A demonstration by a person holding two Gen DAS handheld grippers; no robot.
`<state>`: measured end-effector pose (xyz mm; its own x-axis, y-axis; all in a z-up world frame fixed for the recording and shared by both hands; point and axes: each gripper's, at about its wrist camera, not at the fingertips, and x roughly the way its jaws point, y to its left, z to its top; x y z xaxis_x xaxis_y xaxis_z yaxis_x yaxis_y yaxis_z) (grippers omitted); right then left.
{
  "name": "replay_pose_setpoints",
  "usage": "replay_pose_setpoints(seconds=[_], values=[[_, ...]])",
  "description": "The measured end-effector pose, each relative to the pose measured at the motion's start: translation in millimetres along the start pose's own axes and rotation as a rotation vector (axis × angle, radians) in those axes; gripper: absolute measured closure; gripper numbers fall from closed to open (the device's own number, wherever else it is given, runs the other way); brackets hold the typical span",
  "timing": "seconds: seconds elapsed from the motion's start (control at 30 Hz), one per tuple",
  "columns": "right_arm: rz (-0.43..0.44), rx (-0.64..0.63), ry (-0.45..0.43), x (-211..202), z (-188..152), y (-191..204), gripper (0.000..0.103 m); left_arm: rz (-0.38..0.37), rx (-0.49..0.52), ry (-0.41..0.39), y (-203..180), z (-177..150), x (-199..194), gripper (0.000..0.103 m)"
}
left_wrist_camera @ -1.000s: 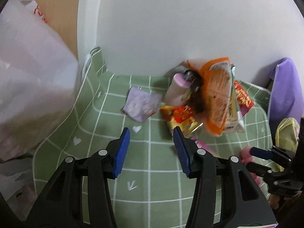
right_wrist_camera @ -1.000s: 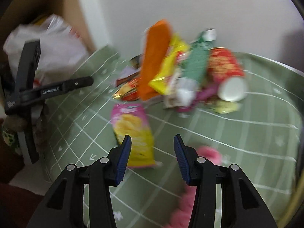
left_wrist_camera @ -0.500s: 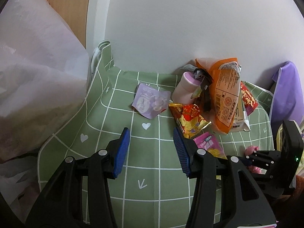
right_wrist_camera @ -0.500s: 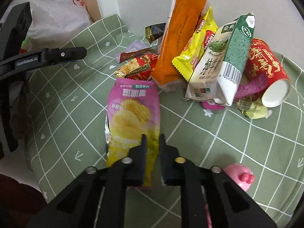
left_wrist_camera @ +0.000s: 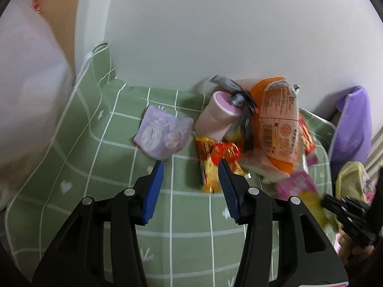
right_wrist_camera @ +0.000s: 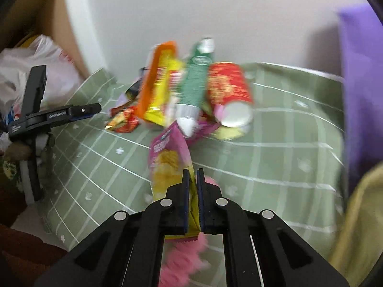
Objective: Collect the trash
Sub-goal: 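Grasp the pink potato chips bag with the right tool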
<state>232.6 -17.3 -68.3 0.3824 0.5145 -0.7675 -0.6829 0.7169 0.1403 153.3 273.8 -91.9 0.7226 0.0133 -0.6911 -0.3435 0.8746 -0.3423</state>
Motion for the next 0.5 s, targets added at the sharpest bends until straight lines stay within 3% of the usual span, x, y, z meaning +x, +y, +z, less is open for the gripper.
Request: replay_pose_setpoints(seconds=[0.3,0.5], values=[[-0.127,0.236,-0.033,-35.7,-41.0,-70.3,0.095,0.124,-0.136,-0.041,17.0,20.2,29.8,0.058],[-0.167,0.286,-0.028,-32.1,-43.0,-80.6,0.095,0.178,-0.184,-0.011,34.0,22.5,42.6,0.058]])
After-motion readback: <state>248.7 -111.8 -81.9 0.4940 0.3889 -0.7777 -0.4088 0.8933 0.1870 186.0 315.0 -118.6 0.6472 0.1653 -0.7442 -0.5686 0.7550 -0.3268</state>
